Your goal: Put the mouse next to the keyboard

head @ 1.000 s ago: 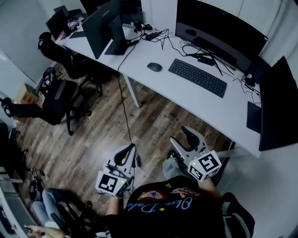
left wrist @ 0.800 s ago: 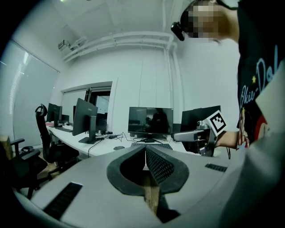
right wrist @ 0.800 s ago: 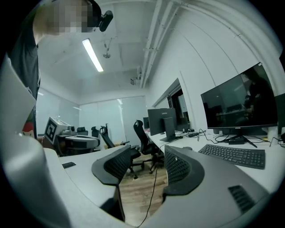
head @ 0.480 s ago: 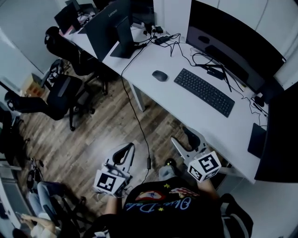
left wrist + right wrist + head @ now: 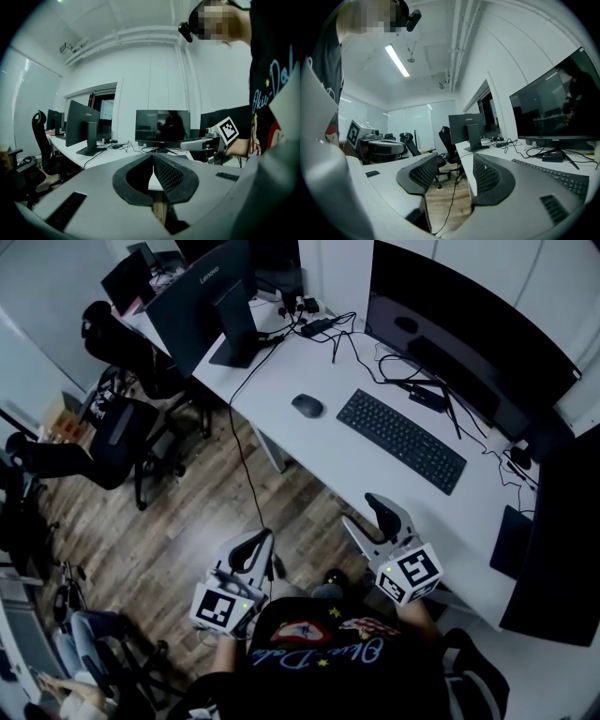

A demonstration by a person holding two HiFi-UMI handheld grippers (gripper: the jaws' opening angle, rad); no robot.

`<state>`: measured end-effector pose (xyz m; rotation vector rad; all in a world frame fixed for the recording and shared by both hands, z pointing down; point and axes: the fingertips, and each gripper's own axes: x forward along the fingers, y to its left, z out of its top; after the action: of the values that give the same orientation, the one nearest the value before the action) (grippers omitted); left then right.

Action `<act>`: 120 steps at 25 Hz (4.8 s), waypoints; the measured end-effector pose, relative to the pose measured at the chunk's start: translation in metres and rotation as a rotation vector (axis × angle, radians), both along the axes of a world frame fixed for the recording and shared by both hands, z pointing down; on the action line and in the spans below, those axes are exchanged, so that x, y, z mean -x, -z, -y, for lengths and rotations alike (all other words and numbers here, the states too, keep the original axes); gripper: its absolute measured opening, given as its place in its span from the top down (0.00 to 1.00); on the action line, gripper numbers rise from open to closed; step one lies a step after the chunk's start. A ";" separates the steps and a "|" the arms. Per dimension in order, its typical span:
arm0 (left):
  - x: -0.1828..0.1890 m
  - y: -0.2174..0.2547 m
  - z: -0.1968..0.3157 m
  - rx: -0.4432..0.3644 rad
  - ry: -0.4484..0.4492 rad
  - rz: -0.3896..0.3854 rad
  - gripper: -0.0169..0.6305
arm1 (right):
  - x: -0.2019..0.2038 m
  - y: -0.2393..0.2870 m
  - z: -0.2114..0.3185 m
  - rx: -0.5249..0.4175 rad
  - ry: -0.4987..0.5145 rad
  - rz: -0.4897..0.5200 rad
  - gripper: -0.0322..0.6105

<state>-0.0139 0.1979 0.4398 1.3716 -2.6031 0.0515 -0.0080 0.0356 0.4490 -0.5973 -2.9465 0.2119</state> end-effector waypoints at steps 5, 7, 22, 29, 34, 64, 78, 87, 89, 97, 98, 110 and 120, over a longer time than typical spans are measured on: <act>0.013 -0.006 0.003 0.008 0.016 -0.016 0.97 | 0.014 -0.007 0.008 -0.006 0.000 -0.016 0.63; 0.021 -0.011 0.002 0.011 0.024 -0.024 0.97 | 0.021 -0.009 0.009 -0.011 -0.003 -0.021 0.63; 0.163 -0.018 0.049 -0.040 -0.056 -0.015 0.97 | 0.140 -0.018 0.043 -0.074 -0.038 -0.068 0.63; 0.235 -0.019 0.046 -0.044 -0.052 -0.026 0.97 | 0.213 -0.038 0.038 -0.095 -0.014 -0.135 0.61; 0.275 -0.029 0.039 -0.038 -0.046 -0.044 0.97 | 0.256 -0.067 0.028 -0.112 0.027 -0.212 0.60; 0.406 -0.054 0.027 -0.068 -0.117 -0.096 0.97 | 0.379 -0.231 0.024 -0.393 0.106 -0.642 0.50; 0.418 -0.061 0.022 -0.077 -0.096 -0.115 0.97 | 0.381 -0.245 0.021 -0.371 0.079 -0.690 0.51; 0.407 -0.066 0.052 -0.057 -0.198 -0.131 0.97 | 0.361 -0.205 0.047 -0.259 -0.075 -0.618 0.51; 0.403 -0.065 0.067 -0.047 -0.244 -0.126 0.97 | 0.348 -0.199 0.062 -0.233 -0.131 -0.611 0.51; 0.362 -0.049 0.158 -0.044 -0.446 -0.101 0.97 | 0.263 -0.179 0.150 -0.141 -0.393 -0.612 0.51; 0.352 -0.048 0.169 -0.047 -0.474 -0.103 0.97 | 0.249 -0.176 0.162 -0.130 -0.429 -0.614 0.51; 0.251 -0.045 0.275 -0.019 -0.677 -0.103 0.97 | 0.087 -0.157 0.274 -0.018 -0.756 -0.622 0.51; 0.178 -0.040 0.336 0.014 -0.804 -0.087 0.97 | -0.022 -0.154 0.336 0.047 -0.965 -0.602 0.51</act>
<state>-0.1918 -0.1378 0.4795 2.2464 -1.8168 0.1199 0.0145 -0.3002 0.6030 0.7919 -2.3740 0.4420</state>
